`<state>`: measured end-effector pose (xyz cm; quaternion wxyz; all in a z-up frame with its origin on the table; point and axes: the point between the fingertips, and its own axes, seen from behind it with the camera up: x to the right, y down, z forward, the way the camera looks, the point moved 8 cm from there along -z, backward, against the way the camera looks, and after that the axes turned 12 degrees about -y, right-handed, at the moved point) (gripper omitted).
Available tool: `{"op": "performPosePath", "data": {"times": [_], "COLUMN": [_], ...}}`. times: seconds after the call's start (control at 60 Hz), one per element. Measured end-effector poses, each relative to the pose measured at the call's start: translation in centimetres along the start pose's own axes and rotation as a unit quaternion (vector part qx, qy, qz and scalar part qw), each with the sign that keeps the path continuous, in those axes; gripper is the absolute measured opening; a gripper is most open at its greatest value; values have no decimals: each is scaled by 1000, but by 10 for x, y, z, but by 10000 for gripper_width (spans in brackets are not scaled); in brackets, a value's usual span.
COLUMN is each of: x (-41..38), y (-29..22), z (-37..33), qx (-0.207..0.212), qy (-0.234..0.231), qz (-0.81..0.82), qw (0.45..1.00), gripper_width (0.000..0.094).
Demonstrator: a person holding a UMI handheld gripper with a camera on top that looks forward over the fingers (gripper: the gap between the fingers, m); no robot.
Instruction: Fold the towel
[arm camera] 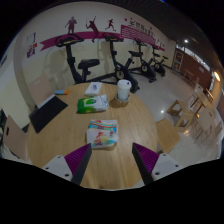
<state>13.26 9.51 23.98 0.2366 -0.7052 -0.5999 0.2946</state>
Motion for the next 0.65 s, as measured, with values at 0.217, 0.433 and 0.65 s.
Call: {"op": "performPosePath", "data": {"times": [0.217,0.433,0.65], "x": [-43,-59,-64], "y": [30,53,58], "z": [-89,-112,-116], "qx": [14,13,12], "qy": [0,9,10], "qz": [11,3,6], "qw": [1000,1000,1000], "gripper_width": [861,856,857]}}
